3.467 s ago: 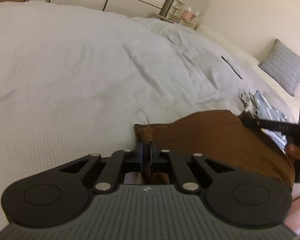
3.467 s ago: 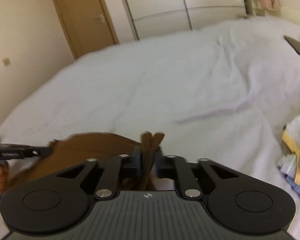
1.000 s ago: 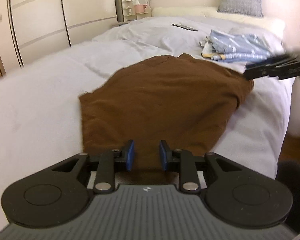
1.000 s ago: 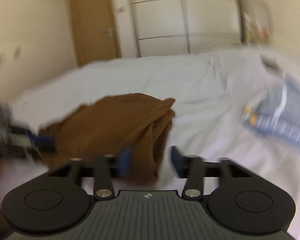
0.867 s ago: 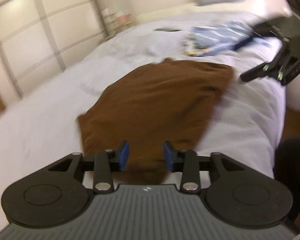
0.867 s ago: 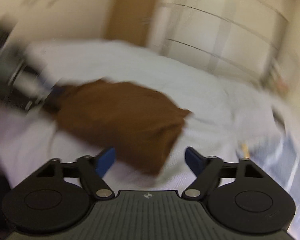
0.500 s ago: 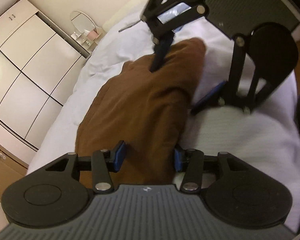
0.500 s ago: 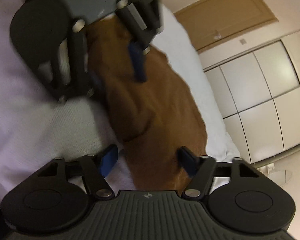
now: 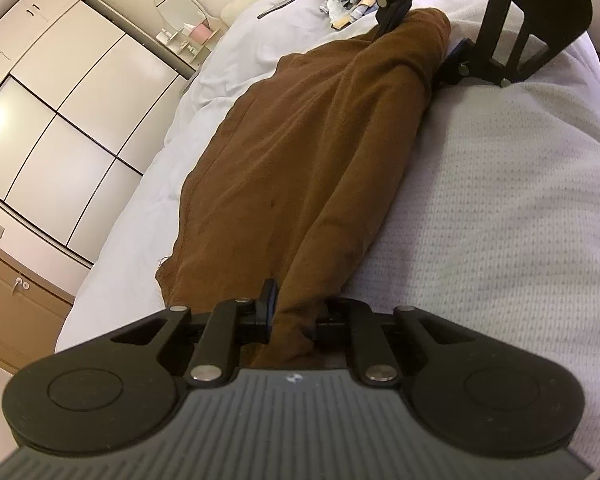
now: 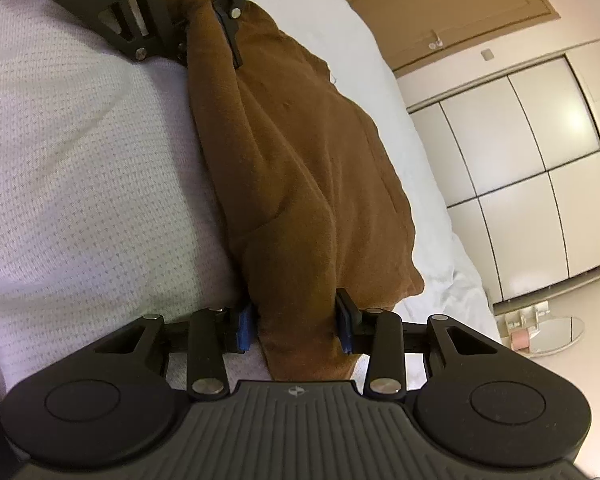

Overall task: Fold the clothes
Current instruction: 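Lift the brown shorts with both tools and carry them toward the blue-striped stack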

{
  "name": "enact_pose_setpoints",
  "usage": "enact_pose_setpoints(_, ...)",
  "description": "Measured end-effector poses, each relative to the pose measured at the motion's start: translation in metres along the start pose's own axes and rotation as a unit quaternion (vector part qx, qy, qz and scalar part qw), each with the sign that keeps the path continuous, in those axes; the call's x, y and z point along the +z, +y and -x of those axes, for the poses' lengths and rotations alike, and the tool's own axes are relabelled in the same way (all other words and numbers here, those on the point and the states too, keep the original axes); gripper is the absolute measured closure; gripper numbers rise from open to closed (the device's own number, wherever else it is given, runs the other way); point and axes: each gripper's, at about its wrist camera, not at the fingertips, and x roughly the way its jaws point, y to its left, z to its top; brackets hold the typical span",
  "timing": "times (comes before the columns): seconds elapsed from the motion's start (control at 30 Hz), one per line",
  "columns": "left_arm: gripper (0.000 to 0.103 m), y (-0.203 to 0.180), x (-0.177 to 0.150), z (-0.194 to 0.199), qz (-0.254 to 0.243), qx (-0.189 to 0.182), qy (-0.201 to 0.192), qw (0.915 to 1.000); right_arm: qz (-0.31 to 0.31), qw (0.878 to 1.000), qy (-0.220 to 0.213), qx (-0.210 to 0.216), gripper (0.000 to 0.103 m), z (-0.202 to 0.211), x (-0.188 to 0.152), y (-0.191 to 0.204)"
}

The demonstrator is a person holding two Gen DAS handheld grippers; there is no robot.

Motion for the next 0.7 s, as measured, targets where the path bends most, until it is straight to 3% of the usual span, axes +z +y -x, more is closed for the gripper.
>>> enact_pose_setpoints(0.4, 0.095, 0.001, -0.004, -0.002, 0.023, -0.013, -0.003, 0.9996, 0.016, 1.000, 0.022, -0.002, 0.062, -0.022, 0.008, 0.003)
enact_pose_setpoints(0.7, 0.095, 0.010, -0.003, 0.001, 0.007, -0.037, -0.006, 0.9993, -0.032, 0.999, 0.019, -0.008, 0.077, -0.020, 0.018, -0.022)
